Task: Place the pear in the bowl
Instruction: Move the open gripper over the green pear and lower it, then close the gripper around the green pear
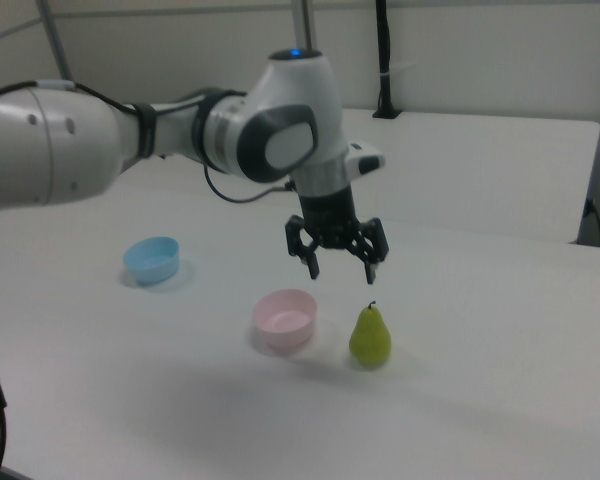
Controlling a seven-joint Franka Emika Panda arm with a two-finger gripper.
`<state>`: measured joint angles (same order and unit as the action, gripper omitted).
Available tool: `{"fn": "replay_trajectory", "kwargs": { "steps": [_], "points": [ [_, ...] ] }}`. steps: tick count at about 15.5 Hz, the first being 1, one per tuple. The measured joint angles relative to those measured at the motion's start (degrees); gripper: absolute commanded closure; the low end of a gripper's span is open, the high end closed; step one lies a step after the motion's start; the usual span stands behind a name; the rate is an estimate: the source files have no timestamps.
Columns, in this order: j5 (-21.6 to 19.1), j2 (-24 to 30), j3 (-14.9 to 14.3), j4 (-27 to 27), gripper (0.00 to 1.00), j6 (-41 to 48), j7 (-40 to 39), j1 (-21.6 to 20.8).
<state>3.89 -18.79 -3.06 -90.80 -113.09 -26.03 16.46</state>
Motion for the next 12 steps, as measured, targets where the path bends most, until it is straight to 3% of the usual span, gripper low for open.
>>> {"fn": "replay_trajectory", "kwargs": {
  "steps": [9,11,12],
  "points": [
    [0.1,-7.0,-0.1,-2.4,0.0,-11.2,-0.1,1.9],
    [0.1,-8.4,-0.1,-3.0,0.22,-13.0,-0.1,2.1],
    [0.1,-8.8,-0.1,-3.0,0.4,-13.2,-0.1,2.1]
  ]
}}
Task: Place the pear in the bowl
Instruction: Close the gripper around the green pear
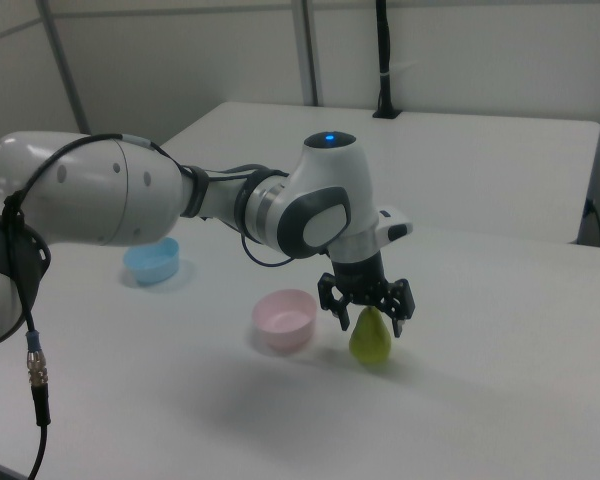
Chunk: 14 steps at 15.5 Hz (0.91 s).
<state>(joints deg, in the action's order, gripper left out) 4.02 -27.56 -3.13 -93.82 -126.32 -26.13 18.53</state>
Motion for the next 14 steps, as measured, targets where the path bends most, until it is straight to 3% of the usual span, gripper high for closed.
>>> {"fn": "replay_trajectory", "kwargs": {
  "steps": [2,3,5,10,14],
  "points": [
    [0.0,-0.4,0.0,-0.3,0.87,0.0,0.0,0.0],
    [0.0,-0.3,0.0,-0.5,0.95,0.0,0.0,0.0],
    [0.0,-0.2,0.0,-0.6,1.0,-0.1,0.0,0.0],
    [0.0,-0.2,0.0,-0.5,1.0,-0.1,0.0,0.0],
    [0.0,1.2,0.0,2.8,1.0,2.3,0.0,0.1]
  ]
}}
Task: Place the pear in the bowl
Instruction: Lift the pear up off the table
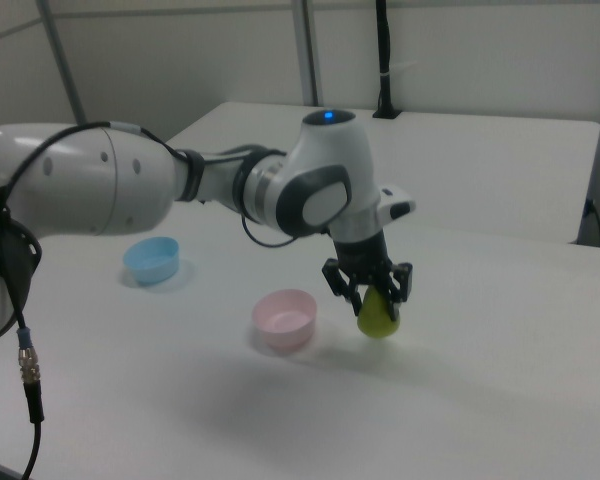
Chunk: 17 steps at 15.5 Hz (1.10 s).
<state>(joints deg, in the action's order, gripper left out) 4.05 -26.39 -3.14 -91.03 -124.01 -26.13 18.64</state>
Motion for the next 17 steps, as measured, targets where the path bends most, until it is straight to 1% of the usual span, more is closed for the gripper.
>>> {"fn": "replay_trajectory", "kwargs": {
  "steps": [2,3,6,7,9,12,17],
  "points": [
    [-0.2,0.9,0.1,3.6,0.97,5.6,0.0,0.0],
    [-0.8,1.3,0.2,5.6,0.97,8.8,0.0,-0.1],
    [-4.6,2.5,0.3,12.7,0.98,18.8,0.0,-0.2],
    [-5.3,3.0,0.4,14.0,0.98,20.2,0.0,-0.2],
    [-5.8,3.9,0.6,14.9,0.98,21.8,0.0,-0.5],
    [-5.9,5.4,0.8,15.1,0.98,23.0,0.1,-2.7],
    [-6.0,8.3,0.9,14.1,0.97,24.3,3.9,-6.3]
  ]
}}
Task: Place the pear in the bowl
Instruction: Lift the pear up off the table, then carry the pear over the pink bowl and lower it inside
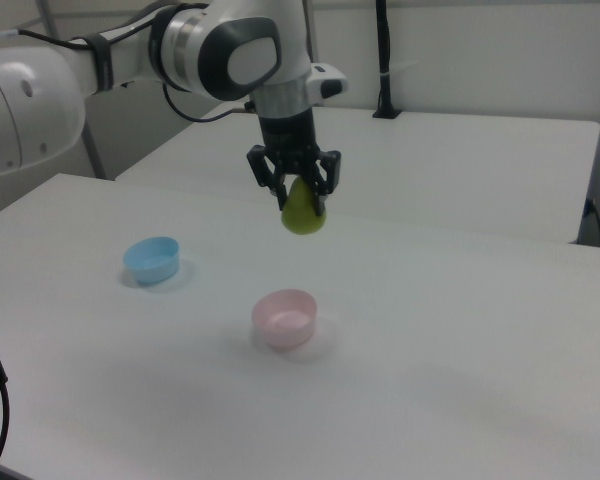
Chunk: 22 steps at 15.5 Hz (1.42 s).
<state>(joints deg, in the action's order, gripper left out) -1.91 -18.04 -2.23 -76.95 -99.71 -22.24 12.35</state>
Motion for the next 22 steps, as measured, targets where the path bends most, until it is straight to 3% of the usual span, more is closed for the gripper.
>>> {"fn": "replay_trajectory", "kwargs": {
  "steps": [7,16,22],
  "points": [
    [0.0,2.5,0.0,-9.7,0.97,-3.8,3.7,-4.4],
    [0.9,2.6,0.0,-22.3,0.97,-17.9,3.8,-4.9],
    [1.9,2.0,0.0,-24.4,0.97,-19.9,3.8,-5.6]
  ]
}}
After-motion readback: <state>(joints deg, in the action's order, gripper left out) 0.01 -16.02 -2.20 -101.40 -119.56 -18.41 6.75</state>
